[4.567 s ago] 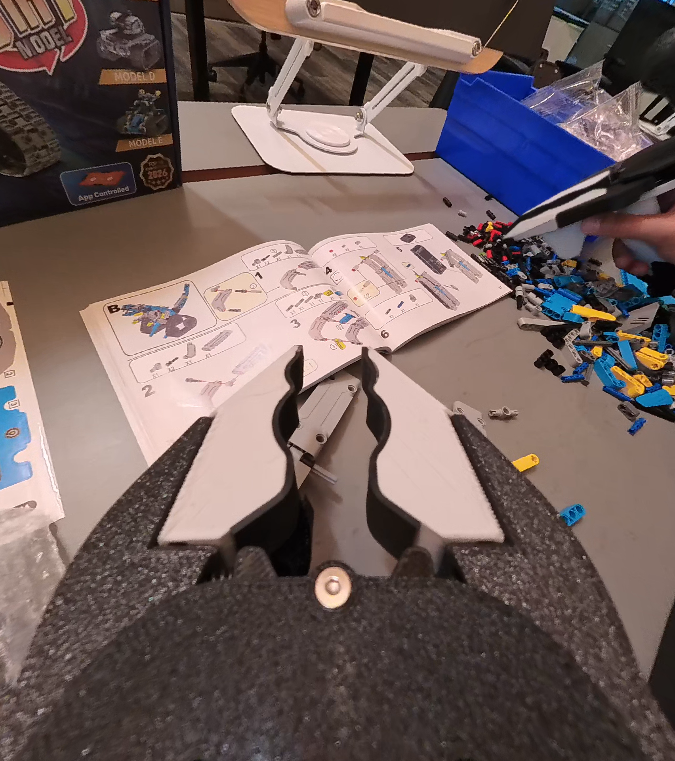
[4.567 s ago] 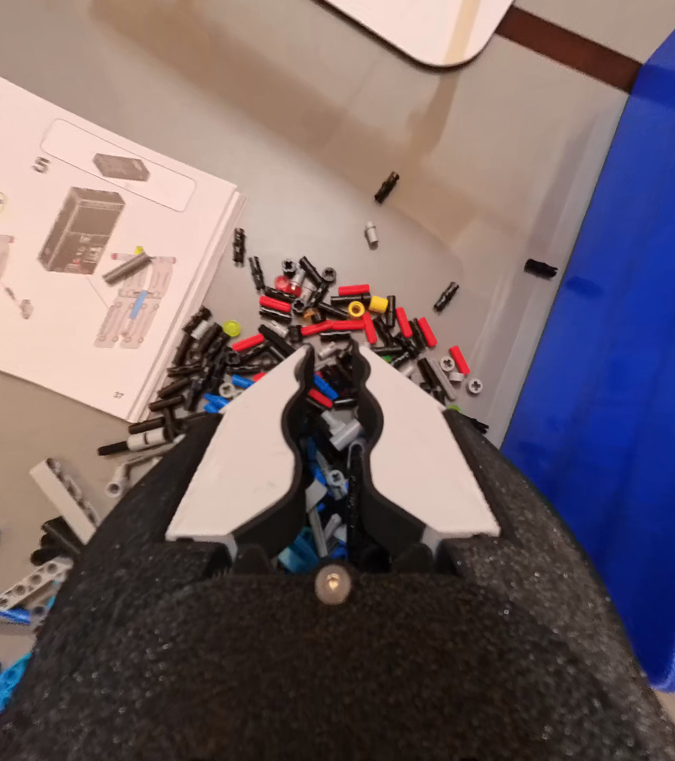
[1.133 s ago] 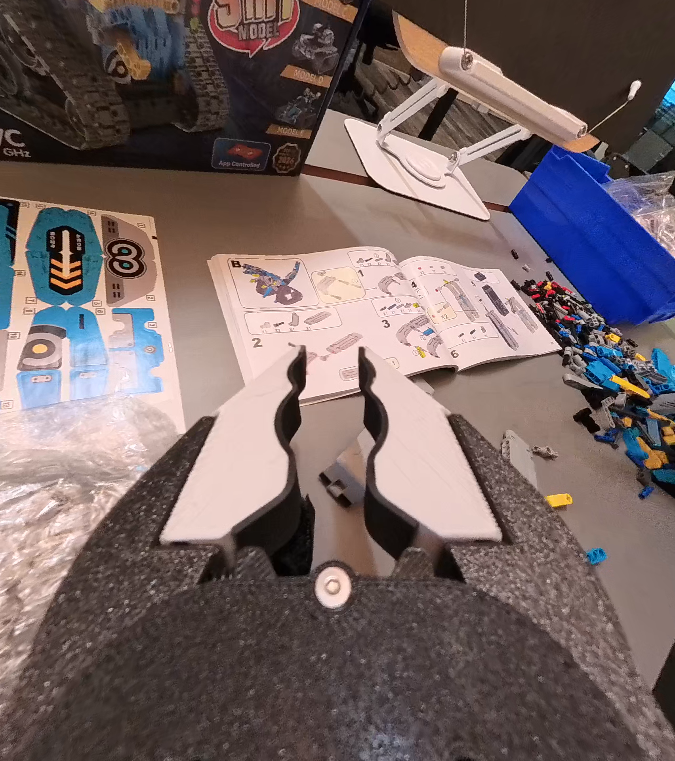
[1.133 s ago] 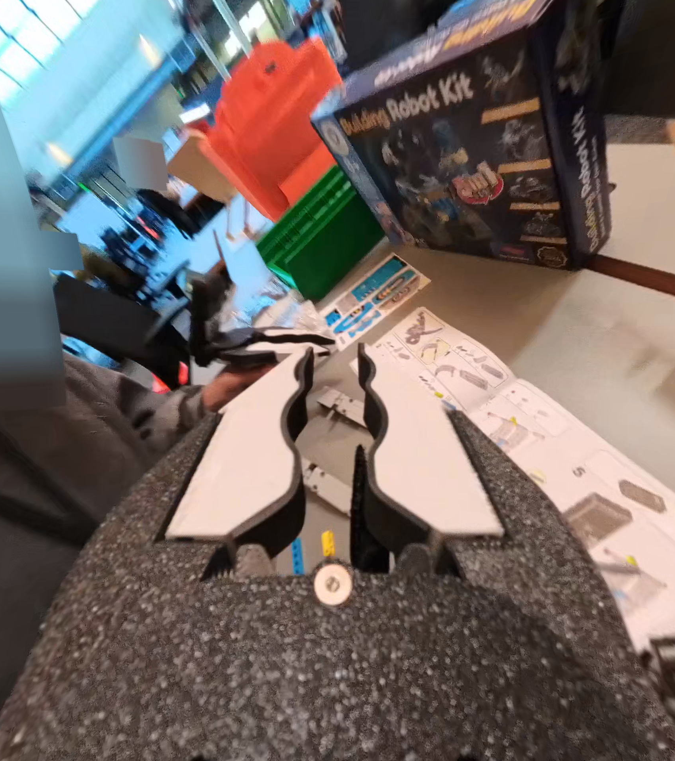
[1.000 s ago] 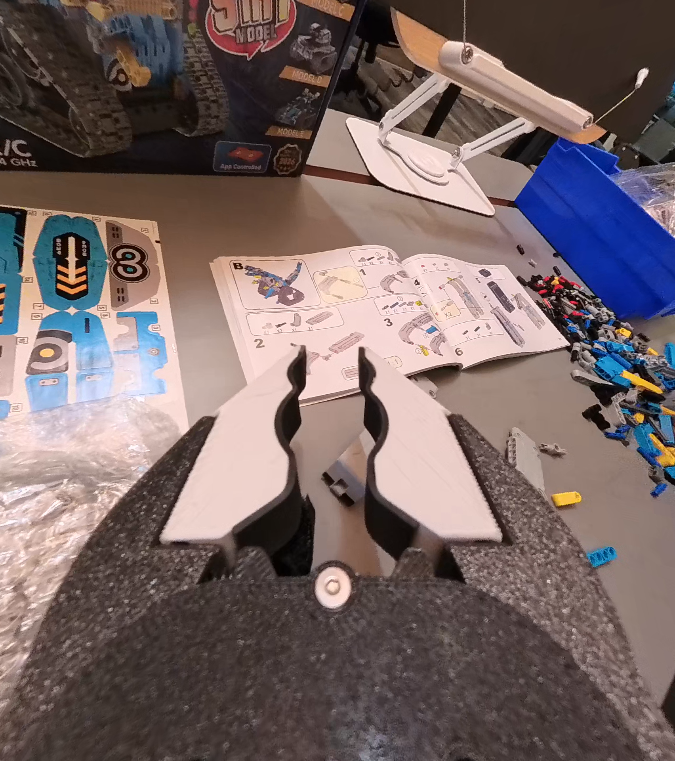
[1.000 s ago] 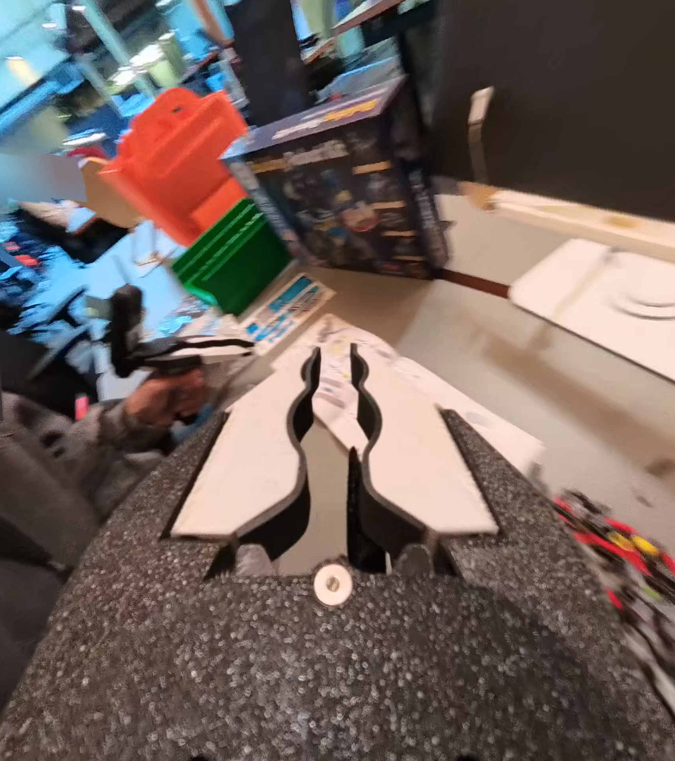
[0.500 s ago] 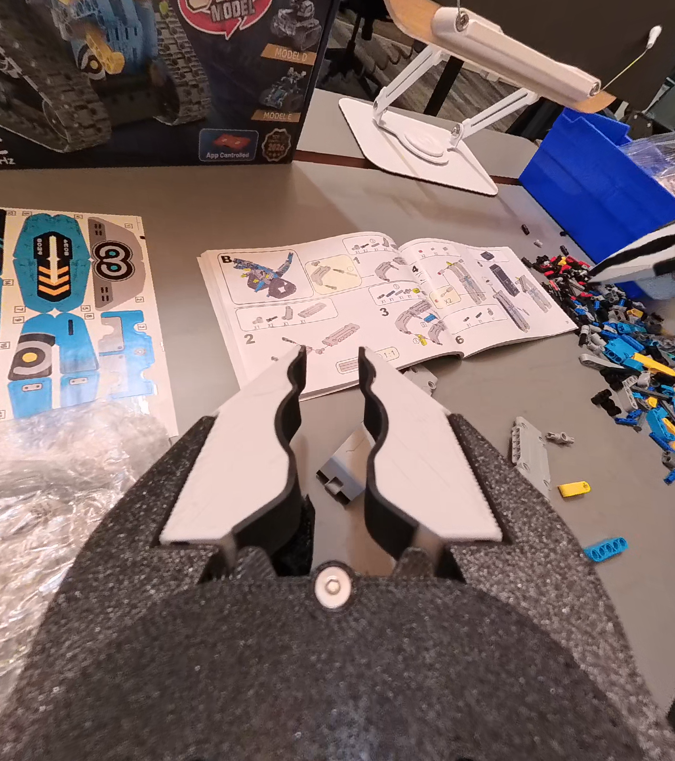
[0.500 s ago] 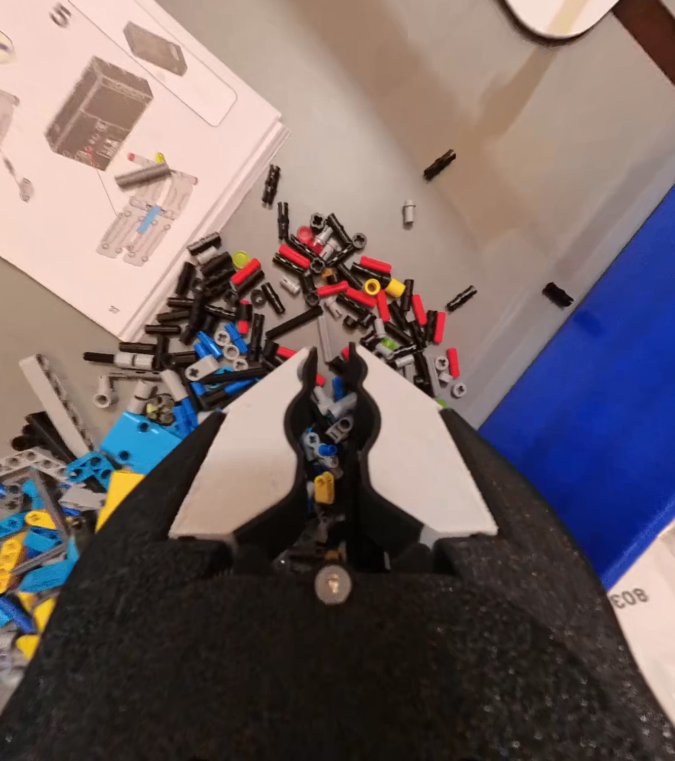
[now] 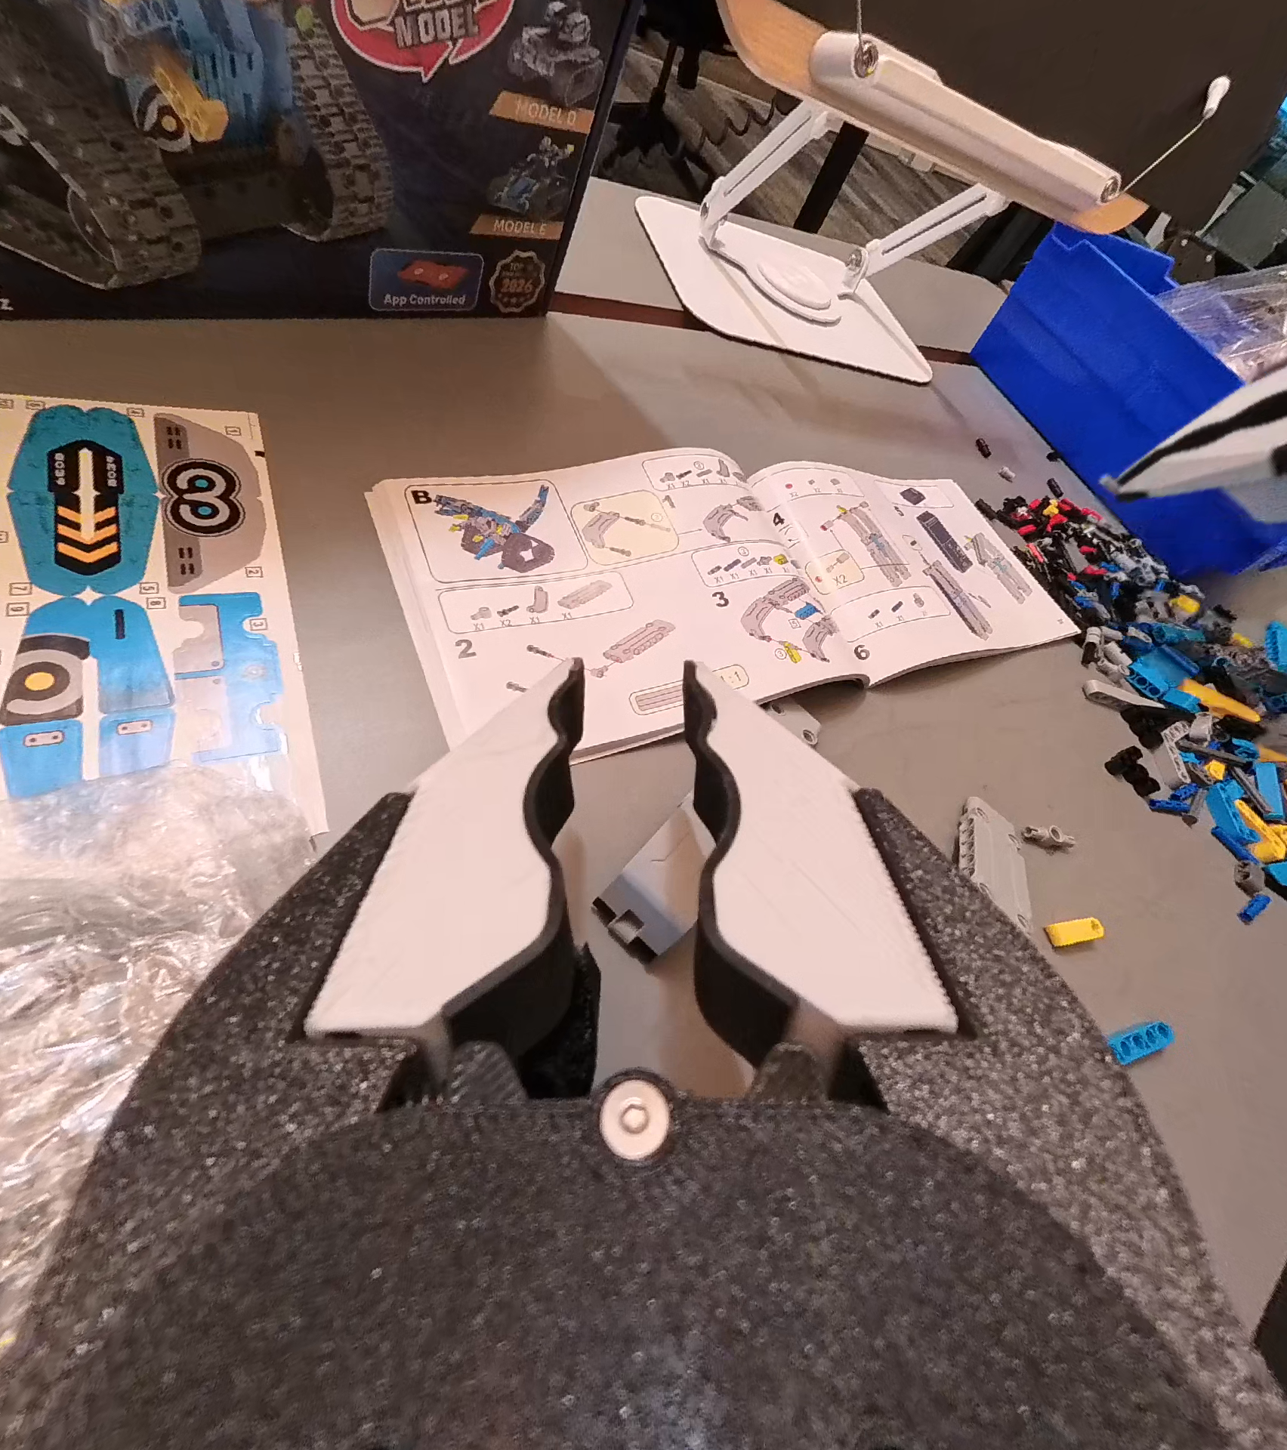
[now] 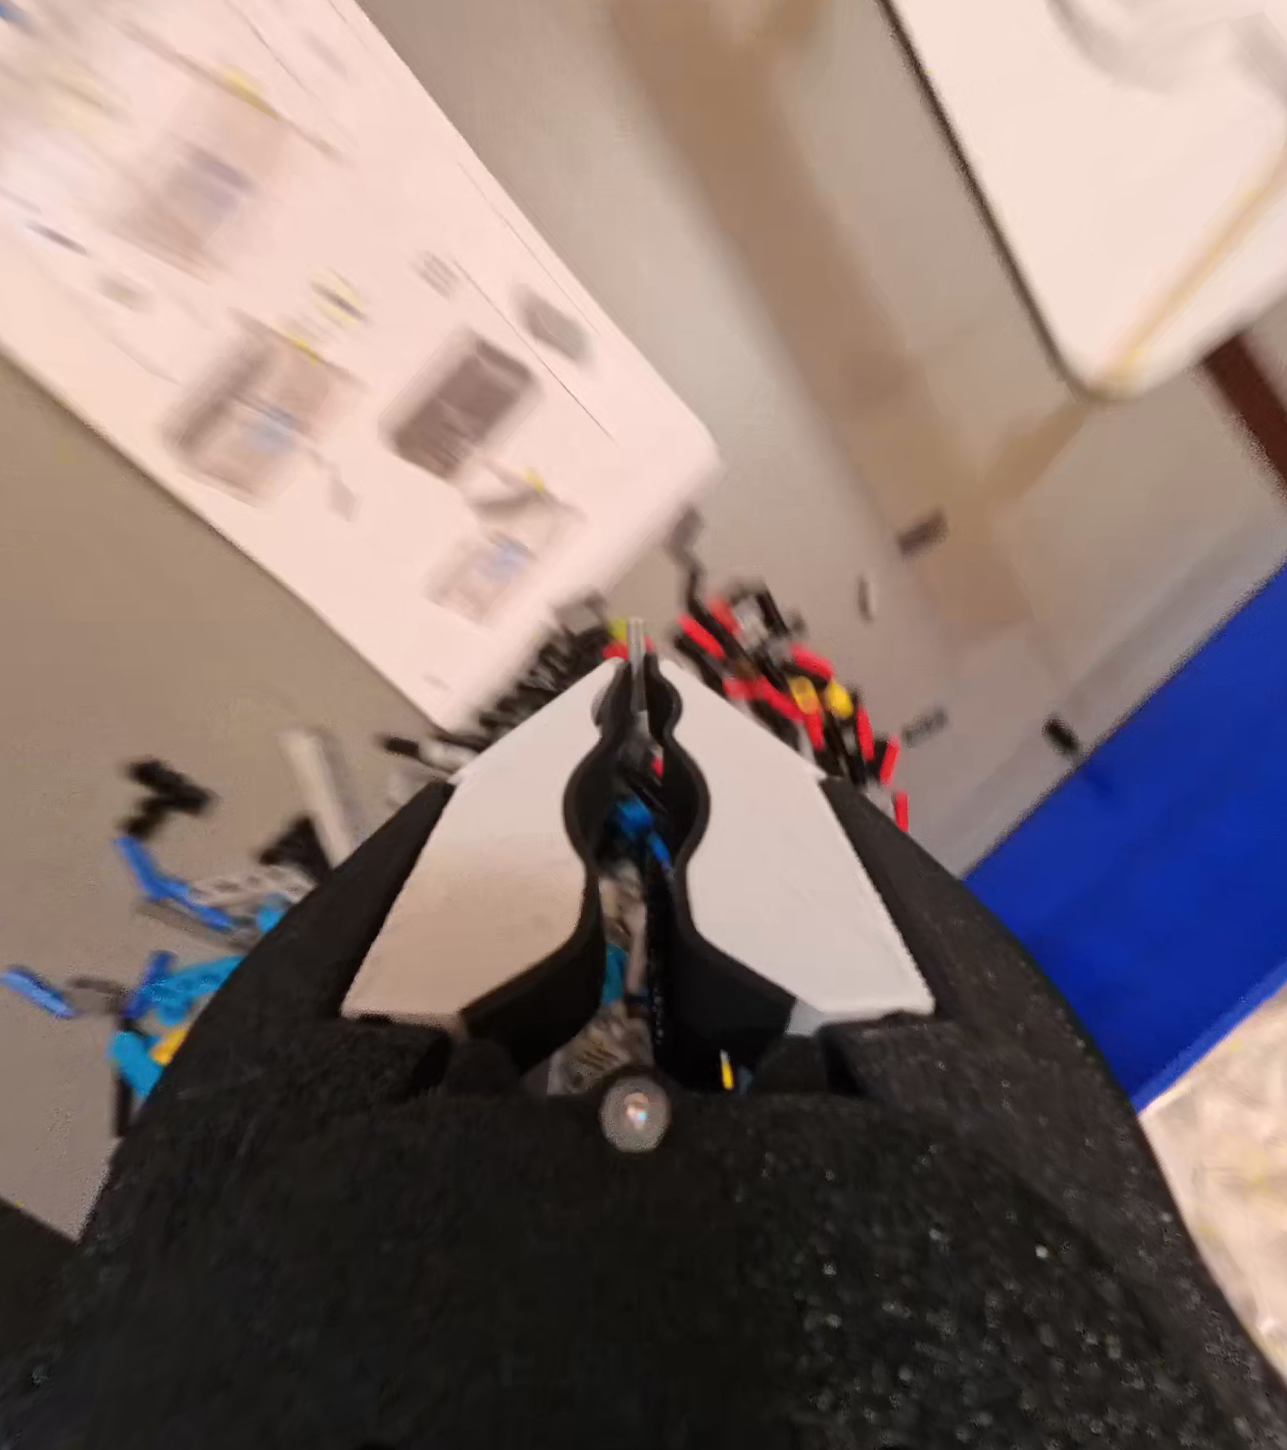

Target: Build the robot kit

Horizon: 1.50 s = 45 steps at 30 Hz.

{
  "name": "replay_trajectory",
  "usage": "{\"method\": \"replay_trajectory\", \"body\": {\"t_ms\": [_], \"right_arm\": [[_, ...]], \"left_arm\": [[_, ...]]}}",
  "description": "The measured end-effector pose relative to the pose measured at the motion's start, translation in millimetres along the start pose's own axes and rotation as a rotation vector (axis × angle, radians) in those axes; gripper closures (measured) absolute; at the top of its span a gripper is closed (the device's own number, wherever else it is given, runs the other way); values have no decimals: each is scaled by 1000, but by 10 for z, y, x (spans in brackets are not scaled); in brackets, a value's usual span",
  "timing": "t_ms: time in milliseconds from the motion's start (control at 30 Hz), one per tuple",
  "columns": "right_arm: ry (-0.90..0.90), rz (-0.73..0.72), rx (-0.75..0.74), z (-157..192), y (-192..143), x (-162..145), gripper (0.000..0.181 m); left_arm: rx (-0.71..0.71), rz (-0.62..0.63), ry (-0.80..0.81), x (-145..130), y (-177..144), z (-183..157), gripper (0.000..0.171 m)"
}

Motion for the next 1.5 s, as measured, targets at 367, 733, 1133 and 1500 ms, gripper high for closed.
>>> {"method": "replay_trajectory", "body": {"t_ms": [367,733,1133,1500], "right_arm": [[-500,-66,377,2273,1023,1516,179],[-494,-28,416,2303,1178,1611,179],[-495,-8,432,2334,1203,1600,179],[-534,12,408,2324,1180,1593,179]], "left_arm": [[39,-3,10,-15,-71,13,148],[26,-9,-8,-5,-65,15,148],[26,-7,-4,-5,-67,11,148],[22,-5,-6,-8,-65,8,148]]}}
Point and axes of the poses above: each gripper's, where its closed fingertips meet, y out along the fingers, x out of its top, z = x × y across the jaws, the point moved 6 cm from there along -y, back along the fingers, and after that the axes turned 6 degrees about -z, right-handed, at the moved point
